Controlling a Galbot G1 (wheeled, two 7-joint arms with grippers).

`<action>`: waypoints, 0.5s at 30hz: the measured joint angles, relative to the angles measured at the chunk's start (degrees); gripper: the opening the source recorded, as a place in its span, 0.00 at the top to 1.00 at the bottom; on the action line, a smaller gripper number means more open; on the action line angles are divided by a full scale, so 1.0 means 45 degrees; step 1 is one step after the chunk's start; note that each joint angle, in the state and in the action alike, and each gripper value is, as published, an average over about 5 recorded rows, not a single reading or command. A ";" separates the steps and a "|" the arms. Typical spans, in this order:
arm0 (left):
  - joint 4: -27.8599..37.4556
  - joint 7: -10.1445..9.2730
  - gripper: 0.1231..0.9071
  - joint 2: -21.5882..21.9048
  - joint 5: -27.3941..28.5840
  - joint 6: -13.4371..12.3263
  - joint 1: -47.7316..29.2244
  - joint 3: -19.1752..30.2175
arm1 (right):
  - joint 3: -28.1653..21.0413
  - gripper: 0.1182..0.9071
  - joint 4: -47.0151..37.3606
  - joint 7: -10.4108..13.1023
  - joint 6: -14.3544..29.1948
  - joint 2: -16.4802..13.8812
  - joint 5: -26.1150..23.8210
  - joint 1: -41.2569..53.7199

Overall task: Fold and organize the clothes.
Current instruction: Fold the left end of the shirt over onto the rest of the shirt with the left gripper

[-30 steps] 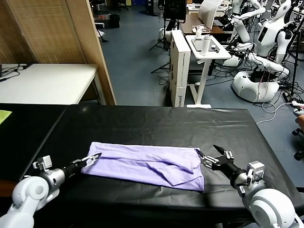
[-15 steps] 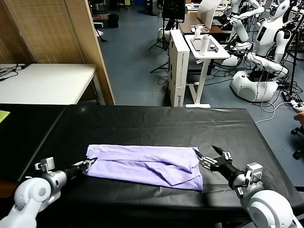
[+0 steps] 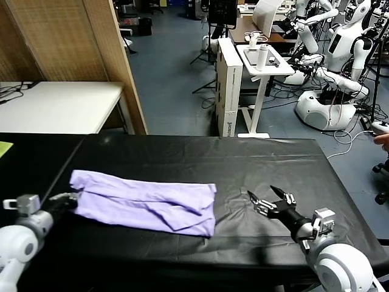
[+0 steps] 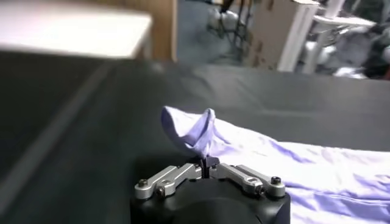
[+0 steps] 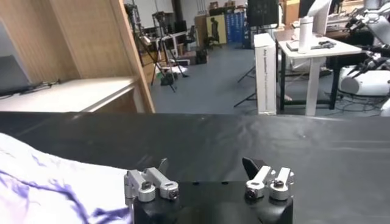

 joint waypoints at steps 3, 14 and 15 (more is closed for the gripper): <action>-0.0416 -0.0283 0.94 -0.0181 -0.0084 0.0147 0.0363 -0.0159 | 0.0103 0.00 0.0167 0.0008 0.0000 0.0071 -0.0041 -0.0160; -0.2503 -0.1319 0.94 -0.1789 -0.2720 0.1403 0.0032 0.1321 | 0.0783 0.00 0.0759 -0.0105 0.0133 0.0679 -0.0781 -0.1349; -0.2551 -0.1341 0.94 -0.1934 -0.2899 0.1433 -0.0102 0.1543 | 0.0837 0.00 0.0792 -0.0112 0.0149 0.0755 -0.0853 -0.1465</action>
